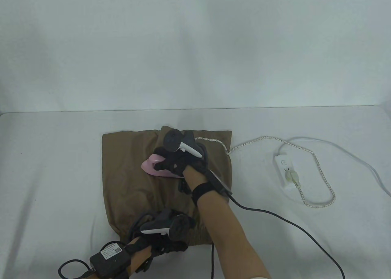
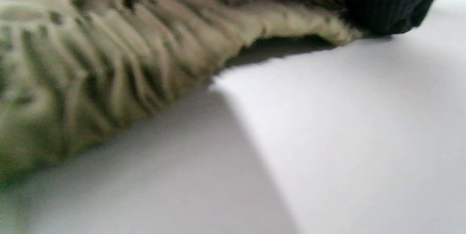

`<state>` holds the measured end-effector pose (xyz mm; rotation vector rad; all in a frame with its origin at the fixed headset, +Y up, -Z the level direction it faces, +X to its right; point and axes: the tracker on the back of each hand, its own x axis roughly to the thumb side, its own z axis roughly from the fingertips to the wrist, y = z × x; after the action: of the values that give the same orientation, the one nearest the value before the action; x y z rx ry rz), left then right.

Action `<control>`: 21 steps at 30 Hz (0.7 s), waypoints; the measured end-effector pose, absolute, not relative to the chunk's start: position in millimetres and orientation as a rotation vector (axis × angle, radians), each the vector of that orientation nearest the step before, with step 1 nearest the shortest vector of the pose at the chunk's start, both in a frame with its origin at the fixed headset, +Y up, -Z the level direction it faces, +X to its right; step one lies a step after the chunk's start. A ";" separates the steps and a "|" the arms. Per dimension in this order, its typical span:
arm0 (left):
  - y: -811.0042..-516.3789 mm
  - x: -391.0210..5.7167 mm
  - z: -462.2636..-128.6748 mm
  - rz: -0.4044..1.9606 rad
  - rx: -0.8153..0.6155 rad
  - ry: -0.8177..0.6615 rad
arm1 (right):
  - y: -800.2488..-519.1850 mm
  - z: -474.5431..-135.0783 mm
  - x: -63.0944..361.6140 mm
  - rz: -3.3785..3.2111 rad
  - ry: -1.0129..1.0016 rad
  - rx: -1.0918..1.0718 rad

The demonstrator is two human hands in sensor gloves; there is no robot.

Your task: Iron shorts with electric iron on table

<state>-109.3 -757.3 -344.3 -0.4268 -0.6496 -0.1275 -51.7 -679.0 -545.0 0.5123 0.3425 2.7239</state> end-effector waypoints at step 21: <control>-757.8 -108.9 -344.1 -0.124 -0.428 -0.647 | -677.7 -533.9 20.3 2.821 0.277 0.454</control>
<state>-108.9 -757.8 -344.1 -0.4276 -0.6474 -0.1244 20.3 -677.7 -533.9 0.4543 0.2773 2.8215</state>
